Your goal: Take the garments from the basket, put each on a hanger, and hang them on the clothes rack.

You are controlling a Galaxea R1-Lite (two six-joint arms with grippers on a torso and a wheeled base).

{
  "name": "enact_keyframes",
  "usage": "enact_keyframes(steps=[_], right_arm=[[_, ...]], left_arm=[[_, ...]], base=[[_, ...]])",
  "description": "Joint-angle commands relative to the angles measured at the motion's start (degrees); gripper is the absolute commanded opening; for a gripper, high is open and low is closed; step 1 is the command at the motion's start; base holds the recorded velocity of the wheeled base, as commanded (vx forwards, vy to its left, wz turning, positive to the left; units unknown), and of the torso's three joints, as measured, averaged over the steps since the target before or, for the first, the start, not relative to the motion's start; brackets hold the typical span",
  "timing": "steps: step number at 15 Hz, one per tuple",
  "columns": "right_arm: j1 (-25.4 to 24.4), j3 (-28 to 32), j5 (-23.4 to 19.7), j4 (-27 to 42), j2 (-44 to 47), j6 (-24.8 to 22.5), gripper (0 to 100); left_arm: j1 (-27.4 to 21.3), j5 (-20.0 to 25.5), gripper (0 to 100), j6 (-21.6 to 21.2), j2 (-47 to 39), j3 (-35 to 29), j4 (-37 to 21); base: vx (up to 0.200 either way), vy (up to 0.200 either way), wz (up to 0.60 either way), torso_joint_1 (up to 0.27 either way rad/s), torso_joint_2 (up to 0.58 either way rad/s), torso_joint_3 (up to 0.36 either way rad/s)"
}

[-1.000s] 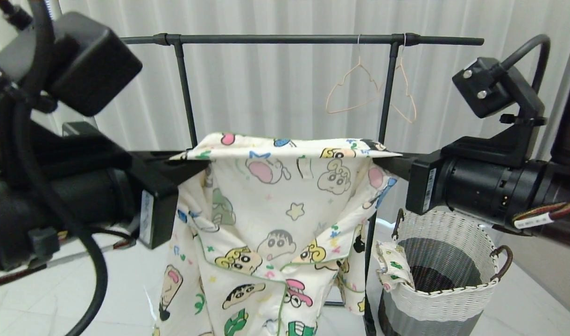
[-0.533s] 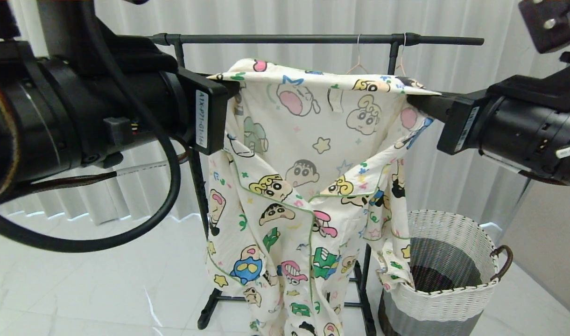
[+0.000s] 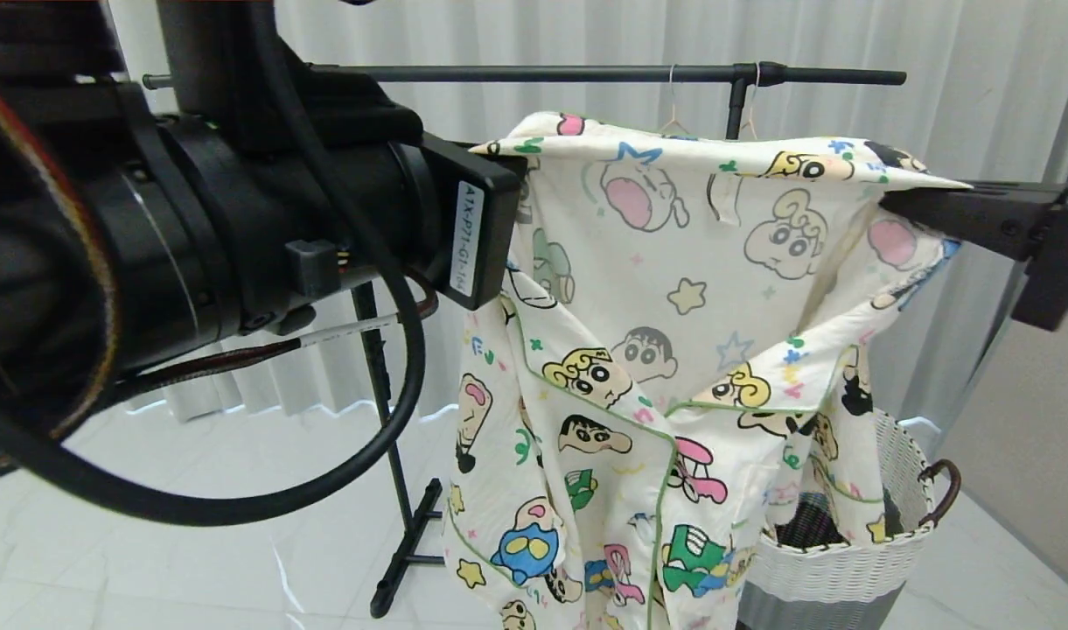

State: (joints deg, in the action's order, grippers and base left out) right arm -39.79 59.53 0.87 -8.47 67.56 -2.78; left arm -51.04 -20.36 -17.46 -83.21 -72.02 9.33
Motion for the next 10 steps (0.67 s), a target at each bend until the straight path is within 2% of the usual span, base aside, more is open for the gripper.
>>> enact_keyframes(steps=[1,3,4,6,10], right_arm=[[-0.1,-0.2,-9.8,11.9,-11.7,0.1,0],[-1.6,-1.5,-17.2,17.5,-15.8,0.1,0],[-3.2,-2.6,-18.4,17.9,-16.8,0.3,0],[-6.7,-3.5,-18.4,18.0,-17.7,0.6,0],[-6.8,-3.5,-18.4,17.9,-17.8,0.5,0]], left_arm=[[-0.5,-0.3,0,-0.3,-7.3,-3.9,8.6],[-0.7,-0.3,0,-0.3,-10.4,-7.7,8.7],[-0.7,-0.3,0,-0.3,-11.4,-9.0,8.7],[-0.7,-0.3,0,-0.2,-13.2,-10.8,8.7],[-0.9,-0.3,0,0.4,-13.4,-10.6,8.6]], base=[[0.0,0.0,0.0,0.0,0.0,0.0],[0.0,0.0,0.0,0.0,0.0,0.0],[0.0,0.0,0.0,0.0,0.0,0.0],[0.0,0.0,0.0,0.0,0.0,0.0],[0.0,0.0,0.0,0.0,0.0,0.0]])
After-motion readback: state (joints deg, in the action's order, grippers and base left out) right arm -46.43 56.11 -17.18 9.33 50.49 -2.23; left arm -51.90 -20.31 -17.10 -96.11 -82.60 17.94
